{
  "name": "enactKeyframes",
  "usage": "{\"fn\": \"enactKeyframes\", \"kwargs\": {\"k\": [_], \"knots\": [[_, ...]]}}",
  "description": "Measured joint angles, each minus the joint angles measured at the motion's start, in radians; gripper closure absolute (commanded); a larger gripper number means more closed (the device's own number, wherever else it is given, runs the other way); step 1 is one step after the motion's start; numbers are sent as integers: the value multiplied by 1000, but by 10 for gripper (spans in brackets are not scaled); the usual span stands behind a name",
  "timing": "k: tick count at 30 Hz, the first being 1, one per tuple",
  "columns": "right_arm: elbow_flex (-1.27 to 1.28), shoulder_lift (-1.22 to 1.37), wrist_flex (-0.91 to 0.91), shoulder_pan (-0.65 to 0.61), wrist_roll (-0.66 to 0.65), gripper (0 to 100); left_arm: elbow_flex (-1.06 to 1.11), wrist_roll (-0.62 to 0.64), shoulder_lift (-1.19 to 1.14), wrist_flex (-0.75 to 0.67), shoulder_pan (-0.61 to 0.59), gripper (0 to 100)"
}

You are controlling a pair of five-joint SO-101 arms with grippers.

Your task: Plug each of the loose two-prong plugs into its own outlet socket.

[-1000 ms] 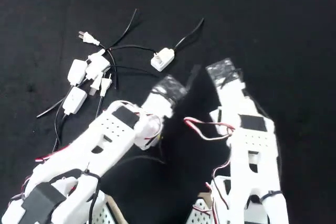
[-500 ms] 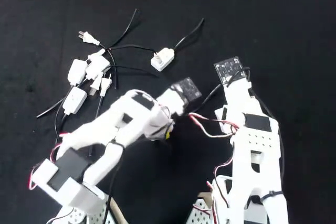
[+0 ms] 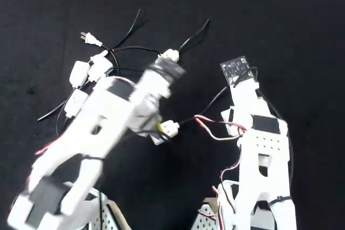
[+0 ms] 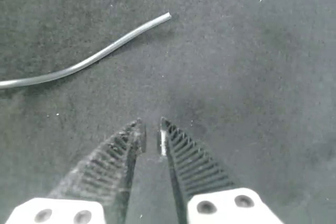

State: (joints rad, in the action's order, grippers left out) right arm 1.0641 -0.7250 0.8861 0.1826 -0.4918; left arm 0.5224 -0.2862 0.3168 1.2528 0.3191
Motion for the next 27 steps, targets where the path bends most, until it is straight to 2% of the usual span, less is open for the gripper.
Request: {"fn": "enactKeyframes", "kwargs": {"k": [2, 5, 8, 11, 15, 19, 23, 27], "knots": [[-43, 0, 52, -8, 0, 945, -2, 12, 84, 54, -121, 667], [-117, 0, 146, -91, 0, 945, 2, 17, 186, 75, -354, 667], [-166, 0, 192, -235, 14, 943, 58, 9, 261, 52, -591, 667], [-170, 0, 163, -417, 89, 942, 164, -58, 296, -14, -738, 667], [-161, 0, -14, -654, 218, 941, 325, -101, 301, -157, -833, 667], [-92, 49, -305, -819, 413, 923, 453, -107, 307, -288, -913, 667], [-80, 189, -594, -913, 577, 830, 539, -109, 308, -381, -934, 667], [-152, 400, -684, -925, 672, 825, 589, -110, 308, -448, -939, 667]]}}
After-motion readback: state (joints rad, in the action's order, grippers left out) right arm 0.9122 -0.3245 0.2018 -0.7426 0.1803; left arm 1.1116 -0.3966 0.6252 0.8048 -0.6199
